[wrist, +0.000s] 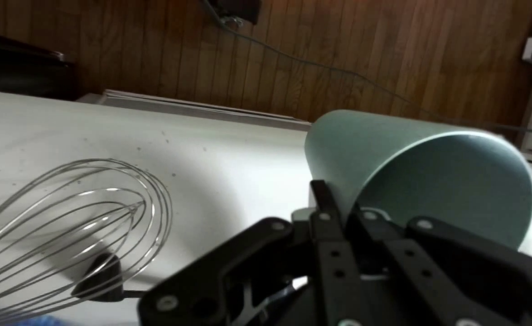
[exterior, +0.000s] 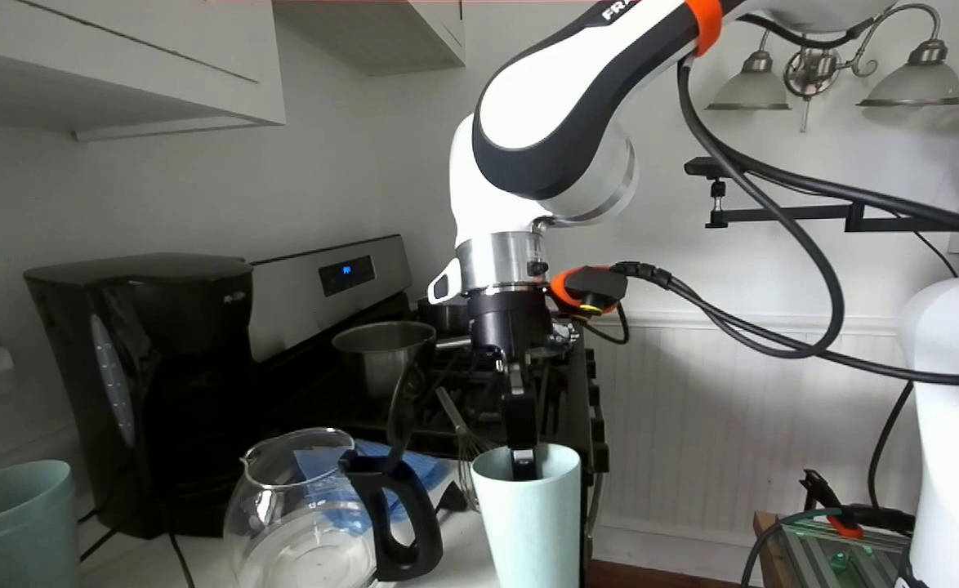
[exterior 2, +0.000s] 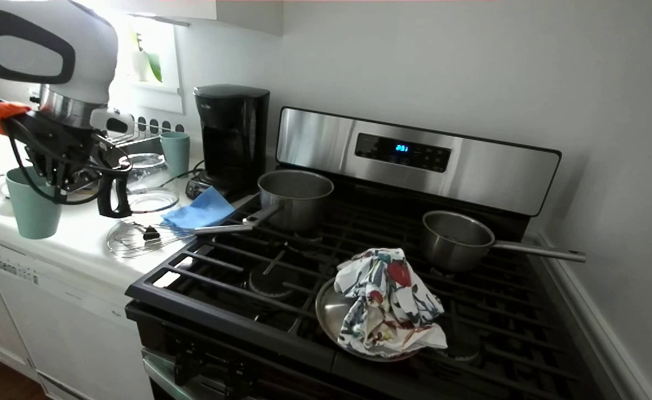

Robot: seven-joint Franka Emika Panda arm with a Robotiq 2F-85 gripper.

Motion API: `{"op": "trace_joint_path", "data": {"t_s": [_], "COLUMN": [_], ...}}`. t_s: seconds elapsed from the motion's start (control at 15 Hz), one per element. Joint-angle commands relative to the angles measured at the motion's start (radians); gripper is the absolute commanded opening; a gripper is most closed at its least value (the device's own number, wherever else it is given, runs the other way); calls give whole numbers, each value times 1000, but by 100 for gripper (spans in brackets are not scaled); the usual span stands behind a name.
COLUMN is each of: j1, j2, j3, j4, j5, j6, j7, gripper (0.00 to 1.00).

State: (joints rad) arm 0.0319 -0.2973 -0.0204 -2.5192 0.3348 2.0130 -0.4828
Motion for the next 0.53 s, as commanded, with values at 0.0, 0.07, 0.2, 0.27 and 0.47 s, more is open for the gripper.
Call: {"op": "trace_joint_path", "data": {"t_s": [0.0, 0.07, 0.2, 0.27, 0.47], "j1": [-7, -6, 14, 14, 14], "j2": [-81, -100, -62, -78, -99], "j3": [-7, -14, -26, -30, -35], "j4": [22, 24, 21, 23, 23], "j5": [-153, -174, -148, -159, -167], "j6": [-96, -109, -69, -77, -86], "j7": [44, 32, 20, 20, 20], "gripper": [1, 1, 4, 4, 4]}}
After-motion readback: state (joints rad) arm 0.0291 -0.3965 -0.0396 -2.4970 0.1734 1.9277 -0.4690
